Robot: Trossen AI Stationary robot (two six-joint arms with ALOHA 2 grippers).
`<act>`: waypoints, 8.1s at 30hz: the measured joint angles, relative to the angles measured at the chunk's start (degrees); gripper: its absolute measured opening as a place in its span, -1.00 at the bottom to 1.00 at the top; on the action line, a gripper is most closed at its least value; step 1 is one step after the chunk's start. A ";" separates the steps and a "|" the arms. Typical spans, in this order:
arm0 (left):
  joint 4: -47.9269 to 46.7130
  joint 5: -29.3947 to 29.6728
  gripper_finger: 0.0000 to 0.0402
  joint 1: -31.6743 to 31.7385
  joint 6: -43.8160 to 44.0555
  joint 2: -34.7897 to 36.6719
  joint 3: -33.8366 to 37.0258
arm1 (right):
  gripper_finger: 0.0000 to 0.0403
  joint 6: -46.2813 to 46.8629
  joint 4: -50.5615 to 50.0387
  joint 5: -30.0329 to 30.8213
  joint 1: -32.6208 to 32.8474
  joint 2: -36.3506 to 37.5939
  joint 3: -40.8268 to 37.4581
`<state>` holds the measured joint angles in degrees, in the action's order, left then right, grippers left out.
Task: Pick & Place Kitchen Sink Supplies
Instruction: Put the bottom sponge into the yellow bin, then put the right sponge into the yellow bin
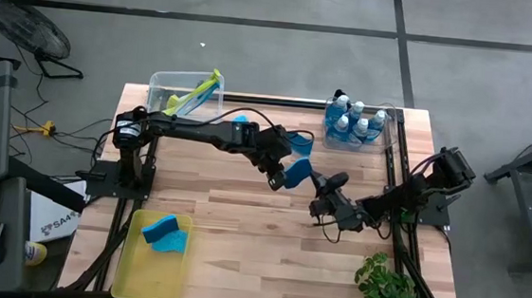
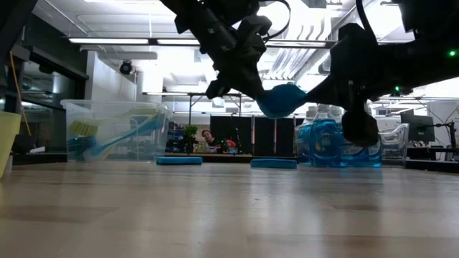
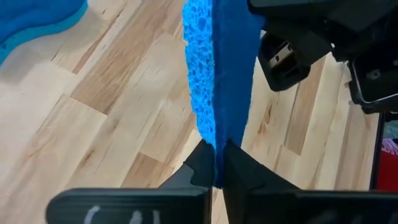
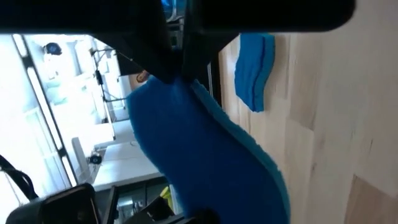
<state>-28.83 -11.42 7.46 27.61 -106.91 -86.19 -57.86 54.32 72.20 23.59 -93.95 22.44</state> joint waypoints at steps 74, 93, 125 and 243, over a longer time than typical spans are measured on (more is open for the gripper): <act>-61.20 24.10 -1.00 -59.23 76.79 11.91 0.02 | 0.05 69.85 -23.72 -18.22 5.92 0.63 -0.07; -61.24 24.94 -1.00 -60.00 78.96 22.15 10.45 | 0.05 70.90 -23.36 -18.88 5.92 0.63 -0.07; -47.33 6.43 -1.00 -63.89 72.53 19.37 17.84 | 0.06 71.34 -23.36 -20.08 5.90 0.61 -0.04; 41.97 46.69 0.03 -13.84 -1.79 19.41 43.25 | -0.17 32.17 -68.36 -67.73 -47.96 -8.25 29.81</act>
<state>13.15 35.27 -6.37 25.82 -87.50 -42.94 -25.69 -14.04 4.47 -24.37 -102.20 52.25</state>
